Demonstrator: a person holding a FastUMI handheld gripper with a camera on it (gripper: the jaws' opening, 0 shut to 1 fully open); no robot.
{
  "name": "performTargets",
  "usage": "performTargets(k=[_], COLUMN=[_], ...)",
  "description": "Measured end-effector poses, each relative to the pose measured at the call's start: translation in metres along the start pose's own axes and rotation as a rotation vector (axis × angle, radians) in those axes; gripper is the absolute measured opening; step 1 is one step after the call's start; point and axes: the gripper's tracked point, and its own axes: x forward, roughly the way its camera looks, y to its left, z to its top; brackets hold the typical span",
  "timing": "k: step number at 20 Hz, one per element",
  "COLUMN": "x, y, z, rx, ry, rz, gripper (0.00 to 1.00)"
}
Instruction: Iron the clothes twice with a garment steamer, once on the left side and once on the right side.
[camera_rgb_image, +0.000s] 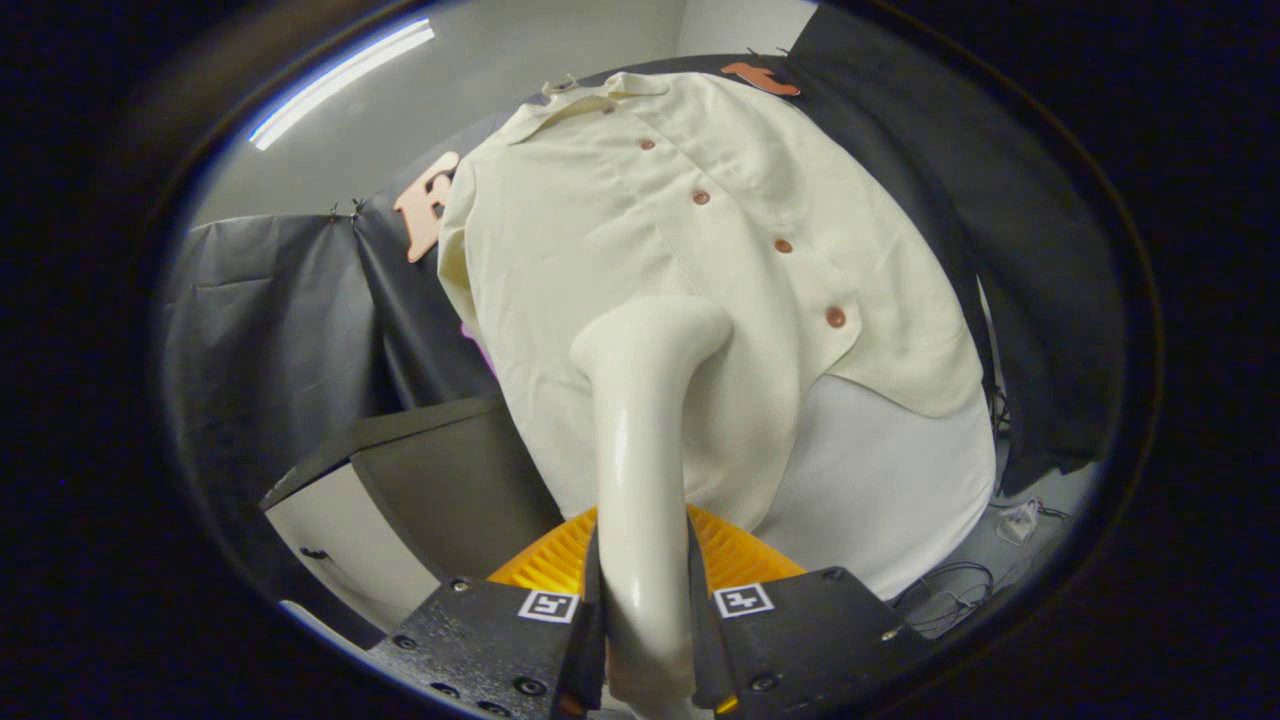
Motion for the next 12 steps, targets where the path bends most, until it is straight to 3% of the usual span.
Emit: performTargets(k=[12], x=[-0.024], y=[-0.022], z=[-0.064], rx=[0.075], ry=[0.089], rz=[-0.041], gripper=[0.35])
